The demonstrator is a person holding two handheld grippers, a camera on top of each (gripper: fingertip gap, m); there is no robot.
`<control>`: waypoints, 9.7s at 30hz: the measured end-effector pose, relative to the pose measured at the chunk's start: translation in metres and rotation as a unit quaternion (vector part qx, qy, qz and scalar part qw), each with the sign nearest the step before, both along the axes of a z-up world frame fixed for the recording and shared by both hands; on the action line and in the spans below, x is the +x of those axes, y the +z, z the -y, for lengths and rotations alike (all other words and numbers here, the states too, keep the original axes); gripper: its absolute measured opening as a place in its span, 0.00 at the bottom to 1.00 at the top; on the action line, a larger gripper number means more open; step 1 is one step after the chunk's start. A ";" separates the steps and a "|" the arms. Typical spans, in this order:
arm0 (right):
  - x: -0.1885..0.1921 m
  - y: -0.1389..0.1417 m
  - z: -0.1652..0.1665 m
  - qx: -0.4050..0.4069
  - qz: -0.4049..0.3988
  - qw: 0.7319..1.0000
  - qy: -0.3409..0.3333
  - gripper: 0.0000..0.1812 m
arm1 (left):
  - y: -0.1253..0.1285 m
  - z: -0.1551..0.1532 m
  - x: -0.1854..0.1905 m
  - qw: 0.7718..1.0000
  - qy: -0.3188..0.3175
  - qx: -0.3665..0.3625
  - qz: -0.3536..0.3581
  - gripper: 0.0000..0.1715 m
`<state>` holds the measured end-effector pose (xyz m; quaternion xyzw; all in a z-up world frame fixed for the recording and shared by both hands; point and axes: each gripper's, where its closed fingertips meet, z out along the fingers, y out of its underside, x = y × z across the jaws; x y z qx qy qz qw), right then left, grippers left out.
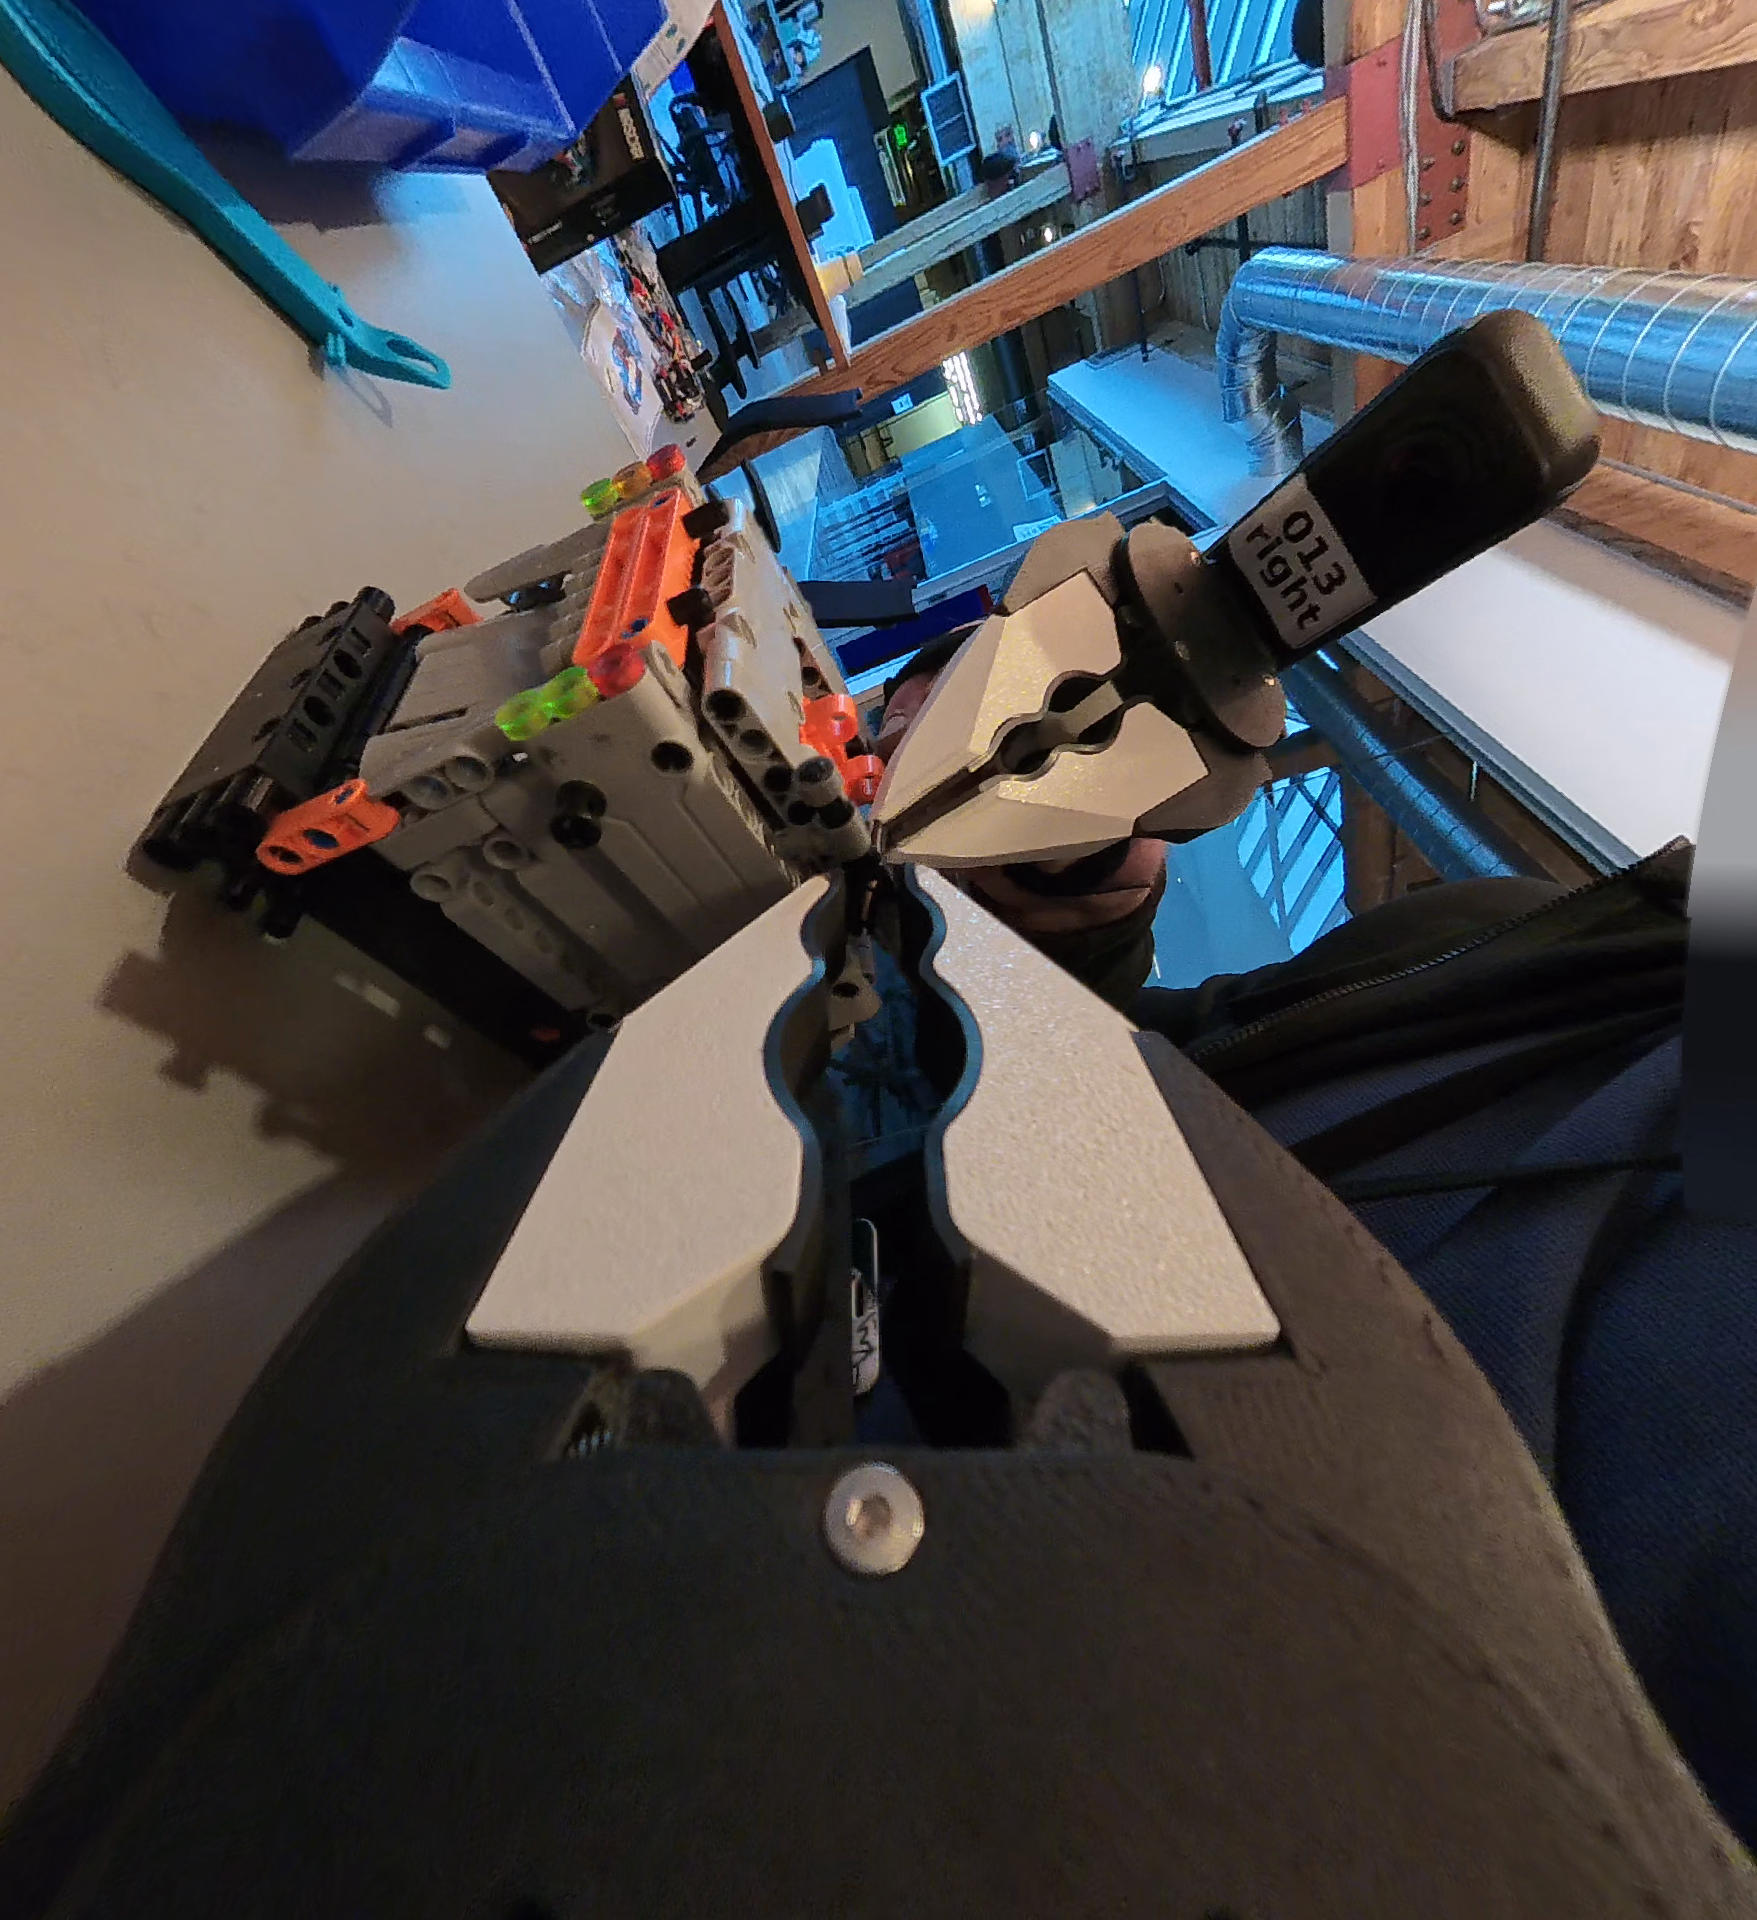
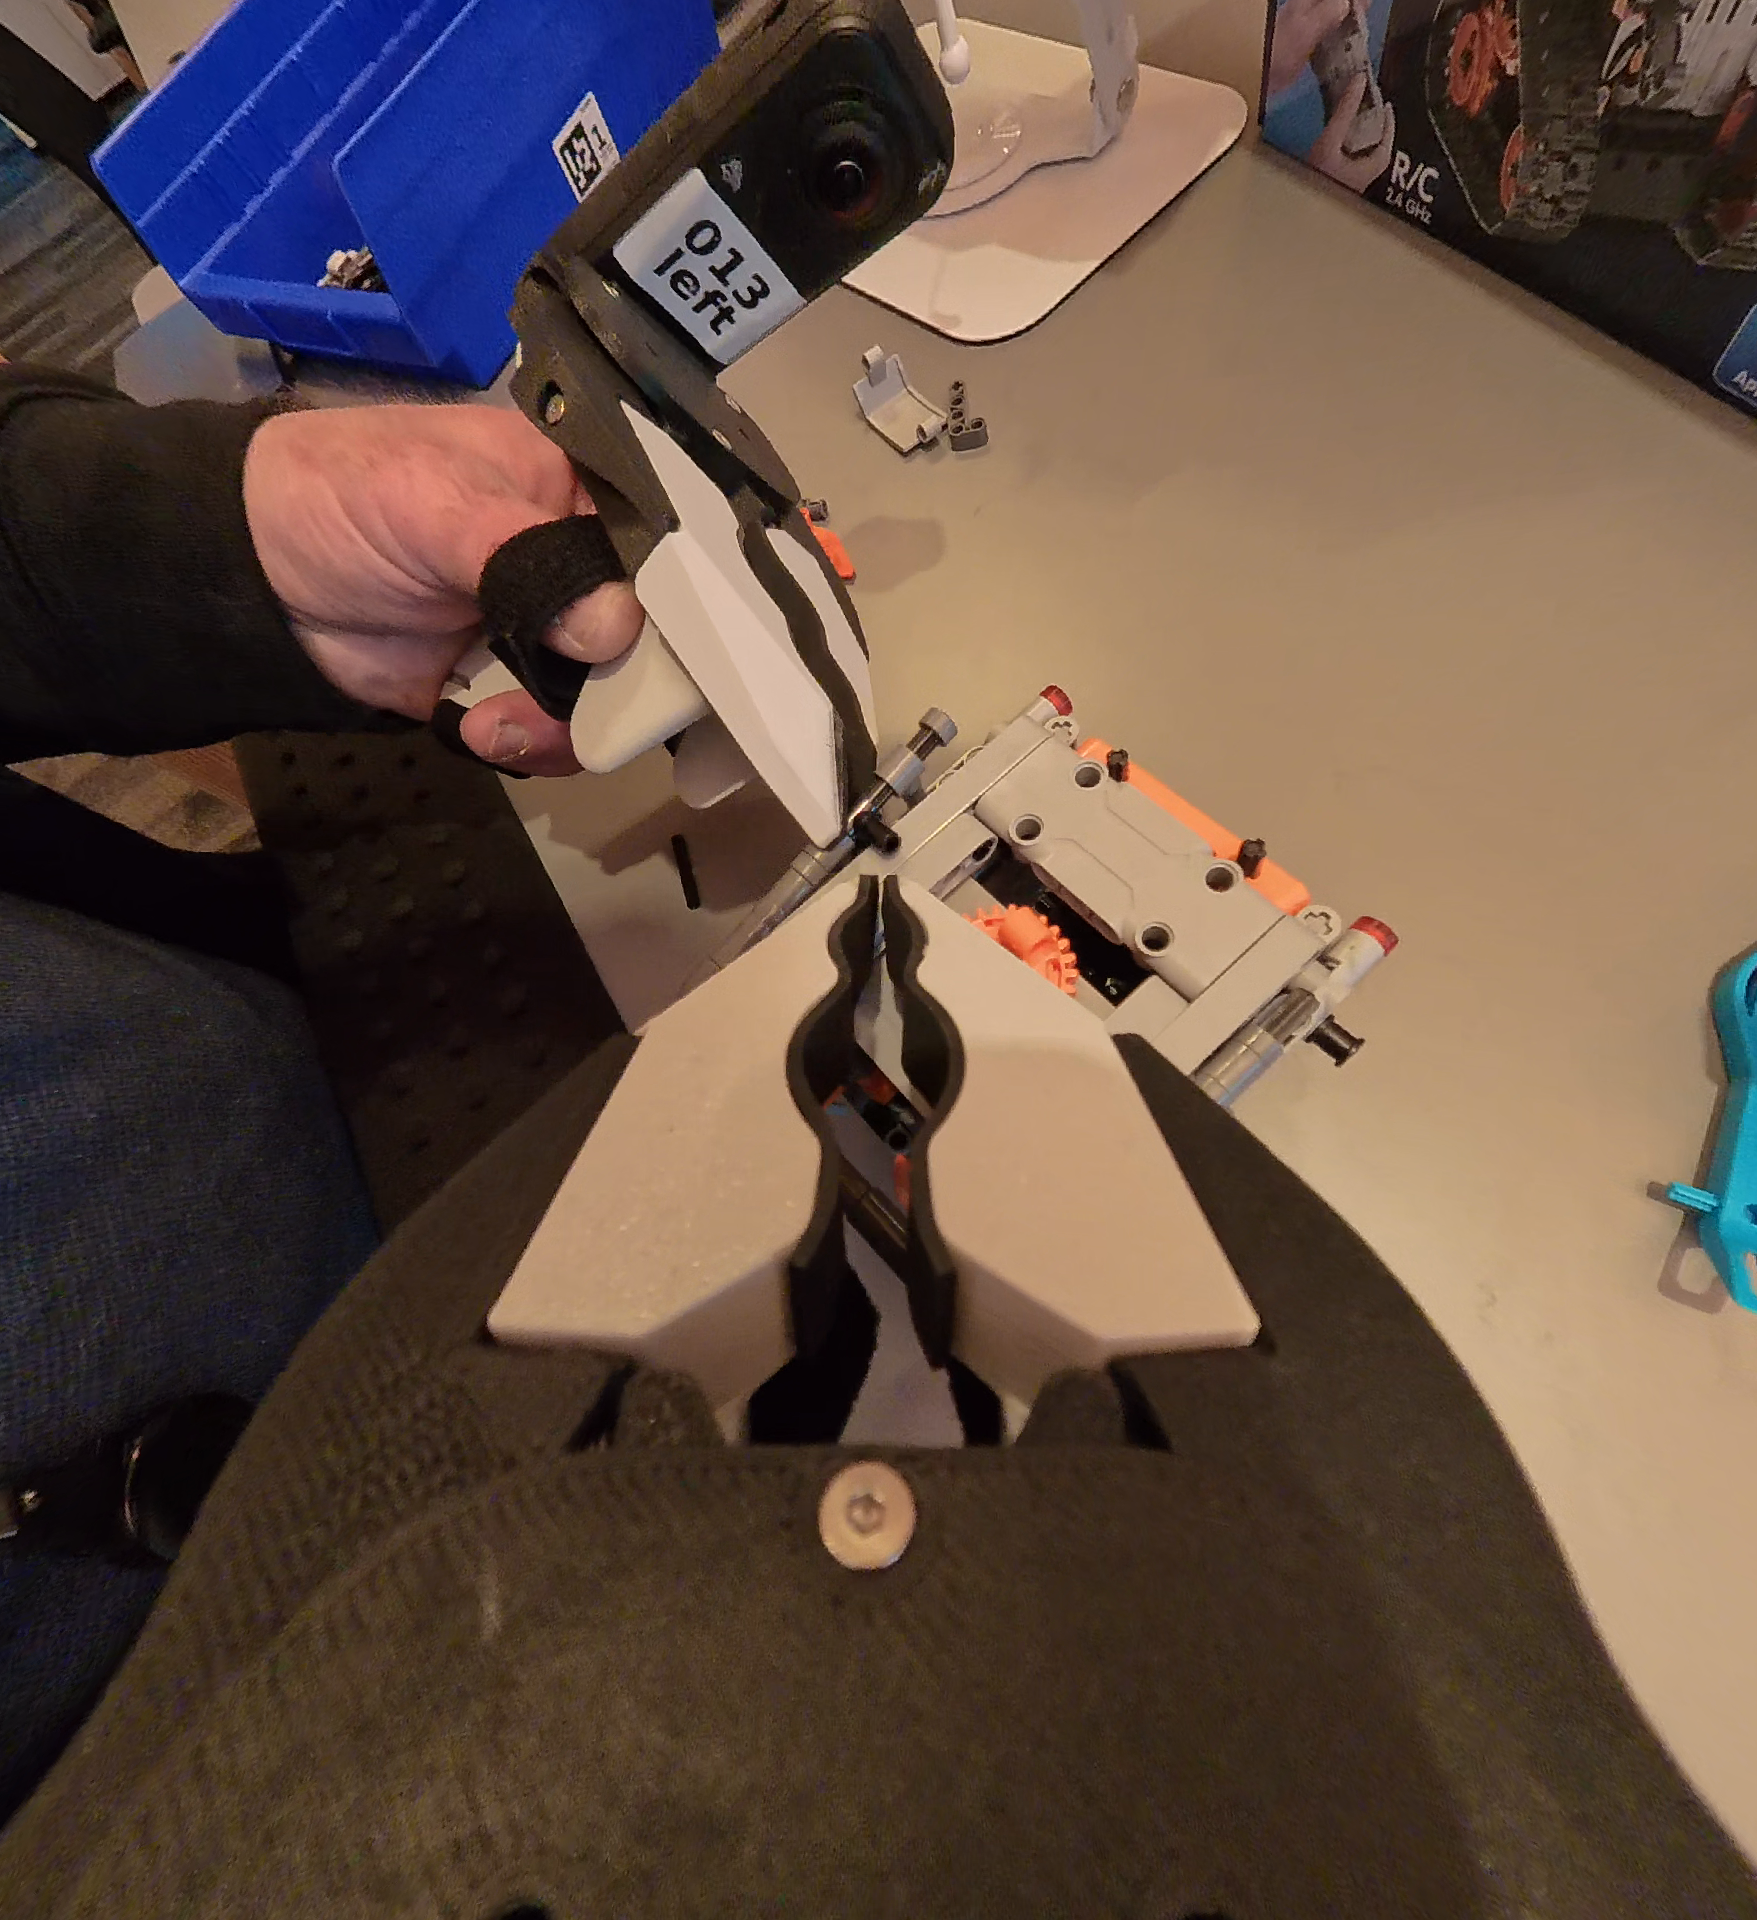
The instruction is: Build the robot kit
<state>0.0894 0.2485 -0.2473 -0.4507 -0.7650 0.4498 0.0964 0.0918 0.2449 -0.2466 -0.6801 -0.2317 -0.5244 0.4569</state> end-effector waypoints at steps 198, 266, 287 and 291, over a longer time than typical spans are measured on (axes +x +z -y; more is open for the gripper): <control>-0.011 -0.005 0.000 0.026 -0.042 0.998 -0.039 0.00 | -0.006 0.018 0.026 0.979 -0.158 0.131 0.018 0.01; 0.006 -0.008 0.005 0.084 -0.026 0.996 -0.026 0.09 | -0.007 0.015 0.020 0.973 -0.228 0.033 0.033 0.01; 0.005 -0.009 0.004 0.101 -0.040 0.994 -0.026 0.08 | -0.007 0.014 0.017 0.965 -0.258 -0.010 0.050 0.00; 0.006 -0.009 0.002 0.095 -0.042 0.994 -0.028 0.08 | -0.007 0.012 0.020 0.967 -0.251 -0.004 0.042 0.01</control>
